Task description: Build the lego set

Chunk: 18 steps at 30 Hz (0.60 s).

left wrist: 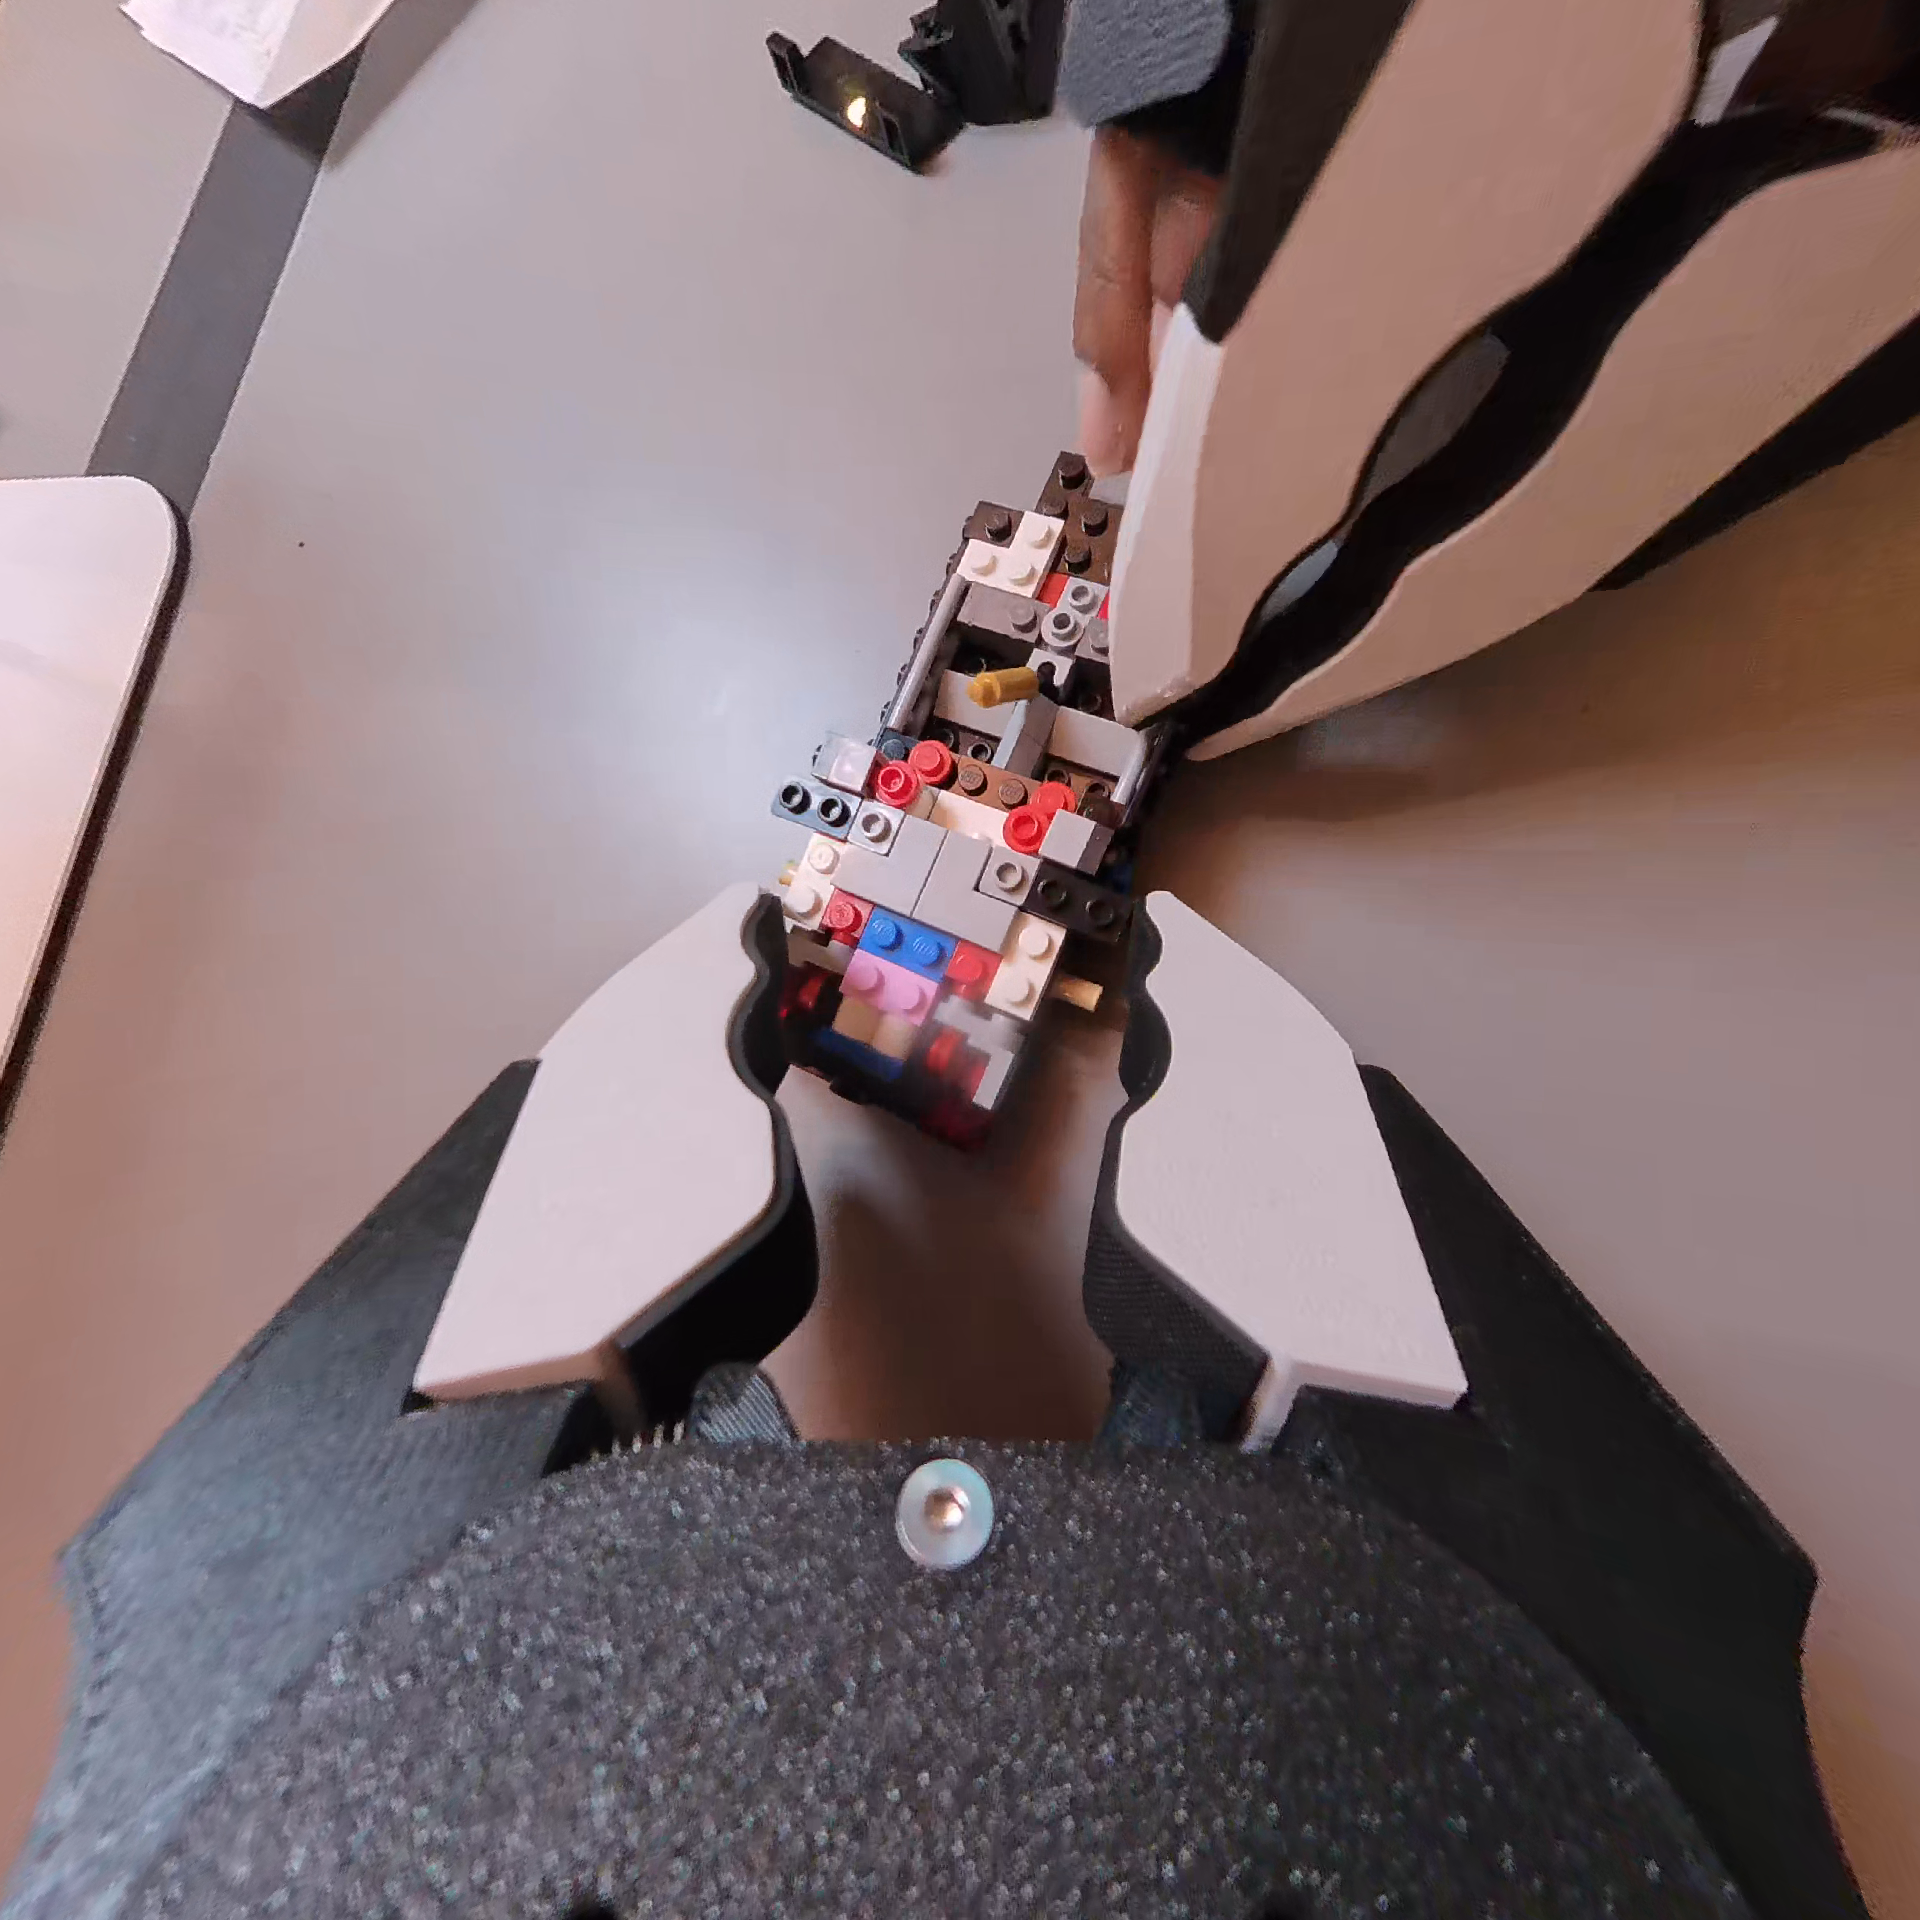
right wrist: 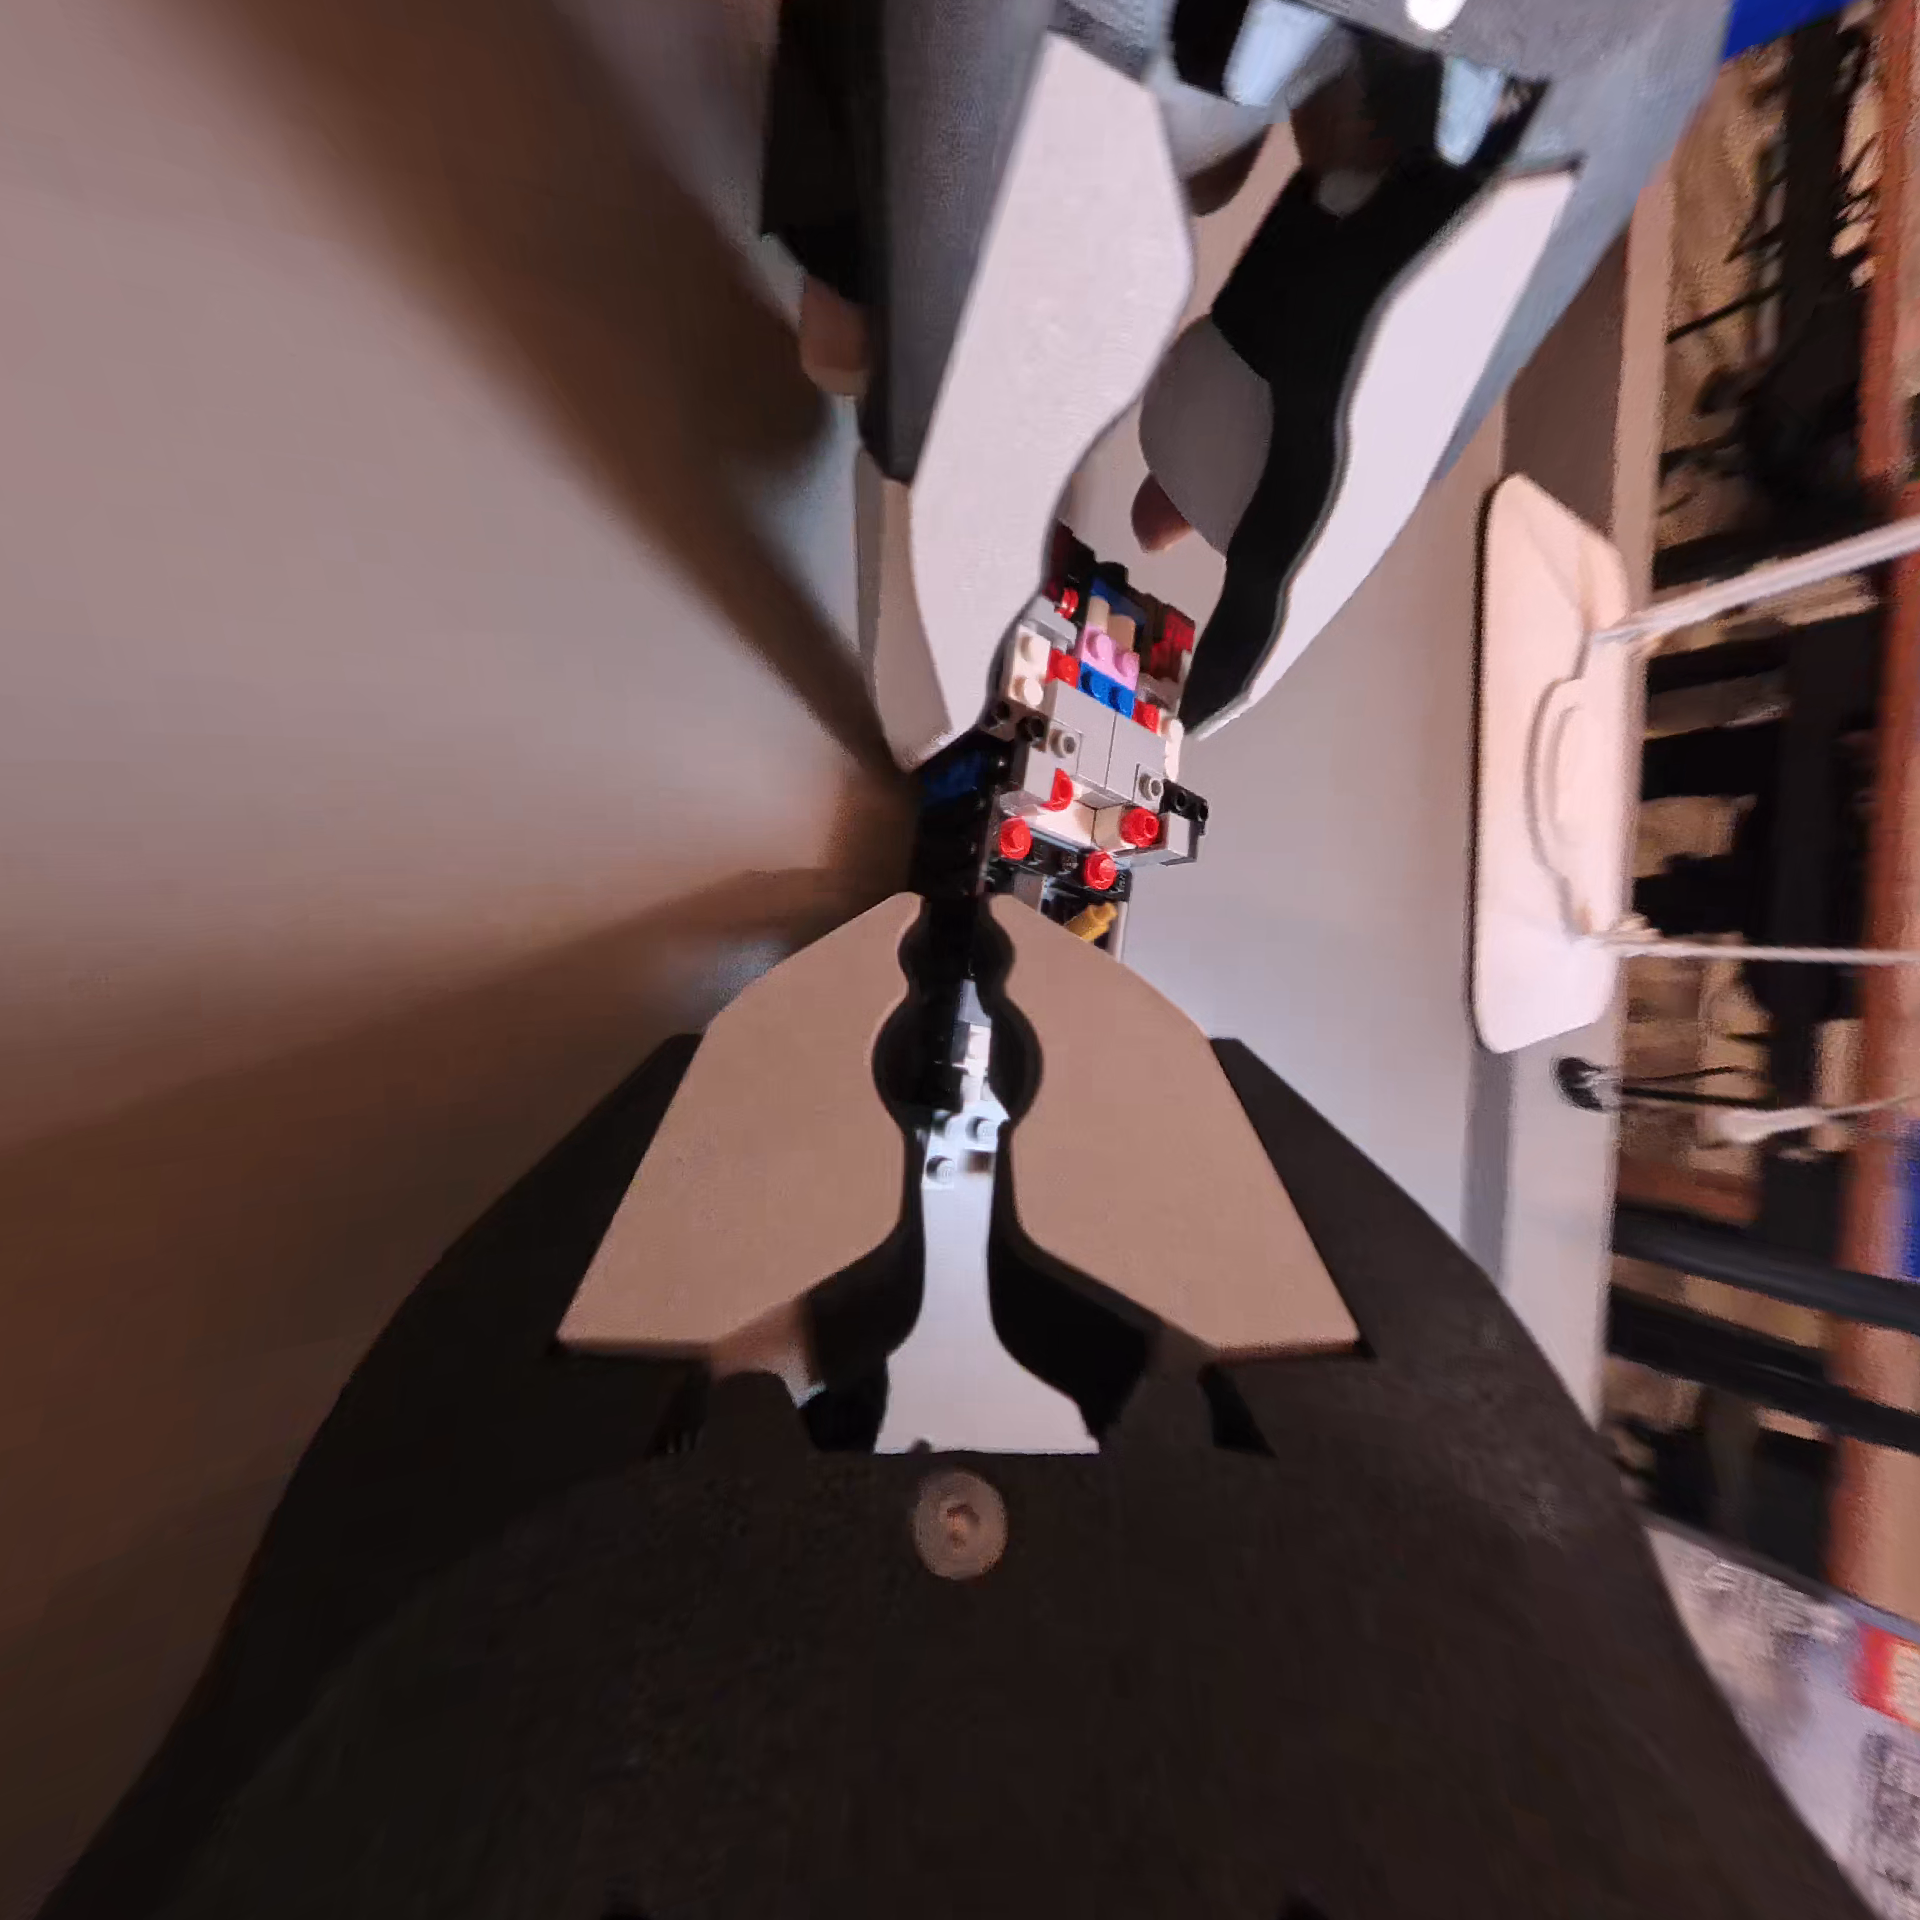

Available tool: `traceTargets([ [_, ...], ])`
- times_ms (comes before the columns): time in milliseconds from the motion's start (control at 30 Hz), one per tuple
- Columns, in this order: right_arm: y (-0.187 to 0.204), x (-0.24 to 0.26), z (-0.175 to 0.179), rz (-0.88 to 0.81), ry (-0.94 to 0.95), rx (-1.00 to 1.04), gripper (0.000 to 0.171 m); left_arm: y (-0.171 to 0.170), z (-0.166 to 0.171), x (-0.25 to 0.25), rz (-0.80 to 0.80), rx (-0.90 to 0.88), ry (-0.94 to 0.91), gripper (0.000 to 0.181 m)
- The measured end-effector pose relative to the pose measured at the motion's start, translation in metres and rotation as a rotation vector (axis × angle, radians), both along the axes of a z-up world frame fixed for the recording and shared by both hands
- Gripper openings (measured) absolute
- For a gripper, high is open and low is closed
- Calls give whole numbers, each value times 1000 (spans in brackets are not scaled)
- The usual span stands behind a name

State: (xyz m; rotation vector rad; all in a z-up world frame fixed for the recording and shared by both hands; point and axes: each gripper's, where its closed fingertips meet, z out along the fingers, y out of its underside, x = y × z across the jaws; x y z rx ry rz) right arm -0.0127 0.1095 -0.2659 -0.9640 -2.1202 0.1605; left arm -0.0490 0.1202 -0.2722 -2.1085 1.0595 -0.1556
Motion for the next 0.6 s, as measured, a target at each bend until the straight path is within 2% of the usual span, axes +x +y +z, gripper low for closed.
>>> traceTargets([
  [100,-2,-3,3,46,27,158,3,-1,0,-4,12,-8,9,62],
  [167,-5,-5,5,45,55,142,3,-4,0,-6,3,-10,27,62],
  [300,-14,-3,17,8,129,-162,3,-5,0,-6,5,-2,19,62],
  [400,-15,-3,42,-38,246,-433,3,-5,0,-7,5,-2,15,62],
  [500,1,3,62,-119,319,-549,3,-5,0,-11,10,0,24,62],
  [600,25,18,59,-241,273,-540,3,-4,0,-22,32,0,37,62],
])
